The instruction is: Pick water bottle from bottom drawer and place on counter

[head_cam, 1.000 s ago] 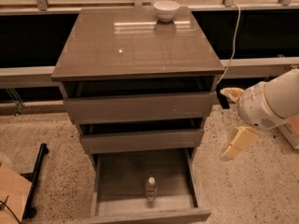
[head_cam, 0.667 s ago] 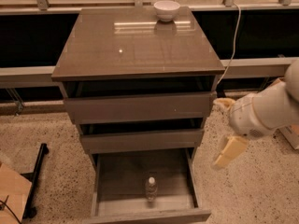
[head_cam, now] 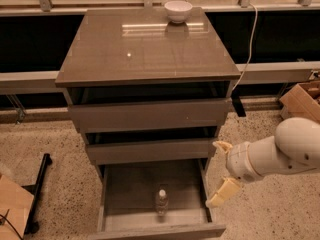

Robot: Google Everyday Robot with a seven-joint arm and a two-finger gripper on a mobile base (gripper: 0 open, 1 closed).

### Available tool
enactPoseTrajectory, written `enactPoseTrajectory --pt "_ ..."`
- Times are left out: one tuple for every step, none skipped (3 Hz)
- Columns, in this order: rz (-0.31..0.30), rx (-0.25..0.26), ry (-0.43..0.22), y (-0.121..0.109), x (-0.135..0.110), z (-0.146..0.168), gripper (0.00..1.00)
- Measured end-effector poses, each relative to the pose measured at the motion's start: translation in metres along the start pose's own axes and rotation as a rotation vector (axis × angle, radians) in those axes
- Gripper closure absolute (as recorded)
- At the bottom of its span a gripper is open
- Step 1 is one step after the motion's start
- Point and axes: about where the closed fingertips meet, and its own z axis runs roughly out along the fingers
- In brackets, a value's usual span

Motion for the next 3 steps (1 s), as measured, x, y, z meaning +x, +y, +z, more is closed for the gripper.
enactPoseTrajectory --pt "0.051 -0.022 -0.042 0.0 0.034 0.043 0.0" --pt "0.101 -0.065 -0.068 -0.01 0.074 0.093 0.0" --pt "0.176 -0.161 -0.071 -0.009 0.119 0.148 0.0"
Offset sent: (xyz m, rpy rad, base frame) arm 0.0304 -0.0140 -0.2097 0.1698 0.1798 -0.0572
